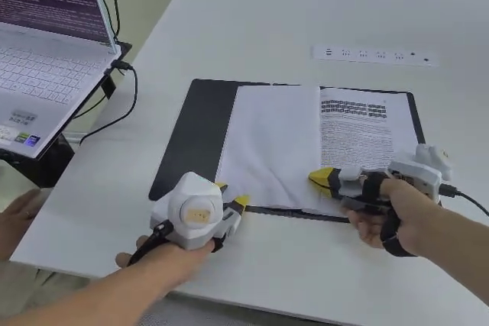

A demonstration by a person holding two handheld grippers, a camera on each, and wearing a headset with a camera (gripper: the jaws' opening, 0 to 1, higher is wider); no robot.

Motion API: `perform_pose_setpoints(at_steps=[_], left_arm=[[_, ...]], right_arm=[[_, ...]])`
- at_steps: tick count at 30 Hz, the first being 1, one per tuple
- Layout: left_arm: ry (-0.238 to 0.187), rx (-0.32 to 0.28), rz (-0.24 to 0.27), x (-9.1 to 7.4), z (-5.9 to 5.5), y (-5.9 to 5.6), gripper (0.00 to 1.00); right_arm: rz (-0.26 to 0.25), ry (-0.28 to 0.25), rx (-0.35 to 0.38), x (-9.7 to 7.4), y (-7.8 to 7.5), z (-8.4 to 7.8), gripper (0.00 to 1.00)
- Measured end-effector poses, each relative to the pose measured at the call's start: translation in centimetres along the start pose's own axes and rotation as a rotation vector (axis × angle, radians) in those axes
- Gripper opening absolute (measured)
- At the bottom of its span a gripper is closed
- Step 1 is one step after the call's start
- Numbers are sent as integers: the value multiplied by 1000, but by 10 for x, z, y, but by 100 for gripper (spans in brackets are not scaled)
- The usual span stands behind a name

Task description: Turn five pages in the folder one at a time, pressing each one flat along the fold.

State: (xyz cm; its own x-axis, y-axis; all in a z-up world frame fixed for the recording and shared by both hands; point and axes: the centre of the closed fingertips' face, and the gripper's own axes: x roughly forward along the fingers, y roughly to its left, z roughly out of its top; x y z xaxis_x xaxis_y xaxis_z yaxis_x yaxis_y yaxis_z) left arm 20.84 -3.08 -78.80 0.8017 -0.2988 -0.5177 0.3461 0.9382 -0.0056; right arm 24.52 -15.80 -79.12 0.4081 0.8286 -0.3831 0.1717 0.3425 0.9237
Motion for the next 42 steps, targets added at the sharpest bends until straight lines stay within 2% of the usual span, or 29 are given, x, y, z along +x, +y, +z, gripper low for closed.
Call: perform_pose_setpoints(at_steps=[7,20,22,24,26,28,29,31,32,33,36,37,40,41,42], left_arm=[[5,3,0,0,0,0,22],[29,1,17,-1,0,0,21],[40,-13,20,-1,1,0,21],[50,-15,23,0,1,0,21],[96,-27,37,-2,-1,1,22],[140,-60,58,-5,-2,2,21],[162,-96,67,-8,-2,2,20],[181,-158,51,-13,1,-1,21],[170,-163,42,-16,5,-1,24],[160,-155,41,-20,9,0,26],[127,-144,27,-36,24,-1,29],[112,-146,22,-44,31,-1,29],[91,-133,13,-63,42,0,28],[93,-129,13,-69,43,0,26],[91,-127,20,-77,45,2,26]], right_arm=[[-1,3,11,-10,-7,-19,0],[-6,5,23,-28,-9,-55,0],[-23,17,6,-32,-11,-64,0],[-11,15,5,-37,-8,-71,0],[25,-1,6,-44,4,-76,0],[48,-19,-41,-54,16,-80,0],[48,-28,-85,-61,21,-82,0],[29,-58,-150,-72,26,-80,0],[8,-81,-222,-79,29,-79,0],[-24,-103,-325,-90,34,-78,0],[-82,-144,-482,-116,44,-73,0],[-101,-179,-547,-129,50,-69,0],[-138,-249,-643,-155,57,-61,0],[-140,-275,-660,-161,59,-59,3],[-171,-304,-683,-171,58,-57,7]])
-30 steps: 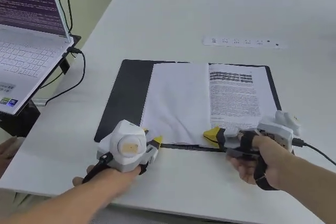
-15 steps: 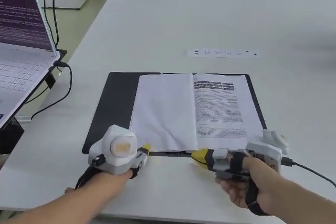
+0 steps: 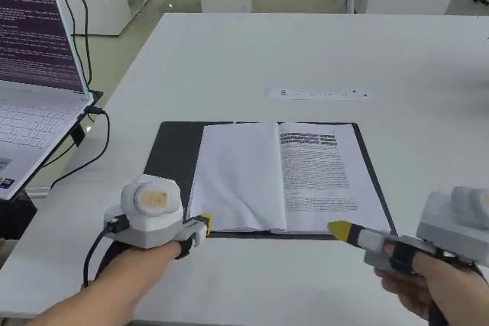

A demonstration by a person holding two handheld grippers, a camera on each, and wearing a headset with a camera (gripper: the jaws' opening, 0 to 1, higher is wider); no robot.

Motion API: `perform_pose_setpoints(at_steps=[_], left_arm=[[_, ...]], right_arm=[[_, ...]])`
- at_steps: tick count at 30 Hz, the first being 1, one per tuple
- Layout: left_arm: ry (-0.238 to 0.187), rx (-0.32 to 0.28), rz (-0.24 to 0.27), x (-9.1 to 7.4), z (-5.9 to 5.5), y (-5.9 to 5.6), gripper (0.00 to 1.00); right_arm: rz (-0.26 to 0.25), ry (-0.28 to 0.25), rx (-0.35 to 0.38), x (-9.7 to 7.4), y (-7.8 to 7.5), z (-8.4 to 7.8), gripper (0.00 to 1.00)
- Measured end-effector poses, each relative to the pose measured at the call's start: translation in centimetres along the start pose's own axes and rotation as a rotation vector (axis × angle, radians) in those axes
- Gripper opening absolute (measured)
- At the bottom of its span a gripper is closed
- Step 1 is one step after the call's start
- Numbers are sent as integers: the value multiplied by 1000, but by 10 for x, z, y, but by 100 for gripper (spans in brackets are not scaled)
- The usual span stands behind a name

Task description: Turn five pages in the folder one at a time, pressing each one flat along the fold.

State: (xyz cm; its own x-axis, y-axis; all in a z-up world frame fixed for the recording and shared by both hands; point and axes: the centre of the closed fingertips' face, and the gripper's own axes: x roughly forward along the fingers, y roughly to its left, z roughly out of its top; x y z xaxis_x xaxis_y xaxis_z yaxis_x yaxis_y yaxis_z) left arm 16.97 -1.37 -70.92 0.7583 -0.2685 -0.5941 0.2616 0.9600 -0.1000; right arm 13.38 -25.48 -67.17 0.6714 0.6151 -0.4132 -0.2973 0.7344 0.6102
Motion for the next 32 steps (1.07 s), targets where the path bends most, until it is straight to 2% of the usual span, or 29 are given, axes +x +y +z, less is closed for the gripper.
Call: perform_pose_setpoints(at_steps=[3,6,7,9,11,14,16,18,20,23,24,26,29,32], left_arm=[[-33,24,-3,-18,5,-1,29],[-74,73,8,-37,12,-2,38],[-81,83,5,-44,12,-4,42],[-98,82,5,-55,14,-4,45],[-110,80,4,-65,15,-6,49],[-126,97,13,-75,13,-5,55],[-131,95,18,-78,12,-3,62],[-134,90,23,-84,10,-2,70],[-146,101,30,-88,9,-1,80],[-167,83,23,-94,11,-2,100],[-172,76,10,-97,11,-5,99],[-184,65,2,-103,13,-8,99],[-186,87,5,-104,13,-12,99],[-191,101,5,-102,15,-14,99]], right_arm=[[-86,-20,-118,-17,-12,2,19],[-115,-46,-150,-29,-13,10,33],[-133,-67,-173,-34,-13,17,36],[-154,-75,-244,-42,-14,26,42],[-166,-55,-302,-49,-15,27,46],[-177,-32,-336,-58,-16,25,50],[-187,-49,-353,-62,-16,27,61],[-201,-54,-384,-65,-21,27,76],[-217,-54,-426,-69,-24,27,85],[-217,-93,-422,-74,-23,30,93],[-216,-132,-405,-78,-26,37,98],[-212,-181,-385,-82,-26,43,100],[-222,-204,-384,-89,-30,46,100],[-234,-194,-382,-92,-32,44,100]])
